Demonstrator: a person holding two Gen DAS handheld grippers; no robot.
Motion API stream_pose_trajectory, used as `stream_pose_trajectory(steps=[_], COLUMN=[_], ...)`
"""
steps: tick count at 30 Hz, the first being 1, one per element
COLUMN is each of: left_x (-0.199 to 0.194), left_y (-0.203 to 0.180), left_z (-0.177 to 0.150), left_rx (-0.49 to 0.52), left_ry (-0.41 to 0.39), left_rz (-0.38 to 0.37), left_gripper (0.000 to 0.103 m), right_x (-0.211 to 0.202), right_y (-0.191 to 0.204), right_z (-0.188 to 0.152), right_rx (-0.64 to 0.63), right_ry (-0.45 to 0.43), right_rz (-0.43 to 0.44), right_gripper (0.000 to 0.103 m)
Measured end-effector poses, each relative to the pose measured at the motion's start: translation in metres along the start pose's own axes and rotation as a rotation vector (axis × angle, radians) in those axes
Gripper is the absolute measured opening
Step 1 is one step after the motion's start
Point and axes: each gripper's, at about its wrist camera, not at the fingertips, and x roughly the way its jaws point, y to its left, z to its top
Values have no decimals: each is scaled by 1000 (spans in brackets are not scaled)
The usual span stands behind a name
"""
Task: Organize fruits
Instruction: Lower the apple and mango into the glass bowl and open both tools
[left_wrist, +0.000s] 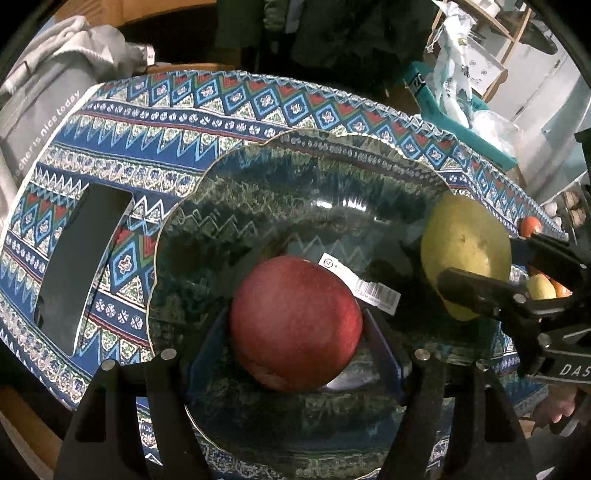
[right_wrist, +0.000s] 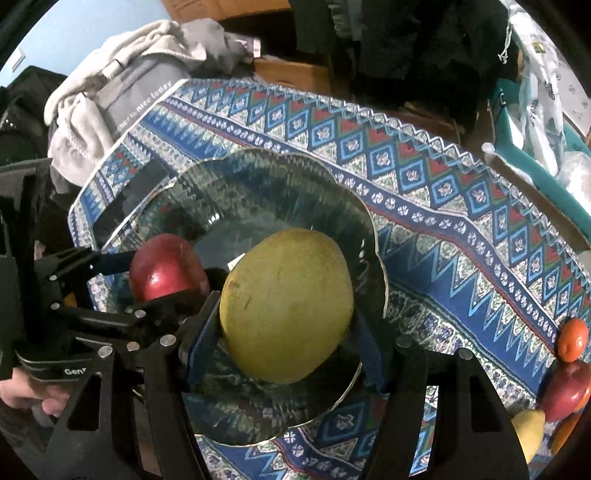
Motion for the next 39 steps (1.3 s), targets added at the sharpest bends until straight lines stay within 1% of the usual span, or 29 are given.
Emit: stream_pose_trajectory(steps=[5, 8, 10, 17, 21, 24, 25, 29, 32, 34, 39], left_x=[1, 1, 1, -16, -25, -33, -35, -45, -53, -58, -73], left_y=[0, 1, 0, -7, -11, -14, -15, -22, -30, -36, -54], left_z=[1, 1, 1, 3, 5, 7, 8, 8, 9, 10, 15], left_rx=[-7, -11, -12, 19, 14, 13, 12, 8, 26, 39, 70], left_ry=[10, 22, 27, -19, -33, -48, -52, -60, -81, -96, -125], left_rz=[-2, -4, -4, 20, 22, 8, 2, -21, -20, -10, -31], left_gripper=[76, 76, 75, 76, 78, 79, 79, 79, 79, 79, 79], right_x=[6, 7, 4, -6, -22, -38, -43, -63, -81, -91, -120], right_y=[1, 2, 1, 2, 3, 4, 5, 2, -2, -6, -20], right_z=[-3, -2, -2, -2, -1, 1, 1, 0, -5, -8, -18], right_rx=[-15, -9, 5, 2, 13, 20, 22, 44, 49, 54, 86], right_ry=[15, 23, 11, -1, -43, -77, -83, -105, -130, -143, -181], right_rz=[-16, -8, 3, 4, 13, -1, -9, -25, -70, -90, -123], right_gripper=[67, 68, 65, 67, 67, 68, 69, 70, 71, 74, 74])
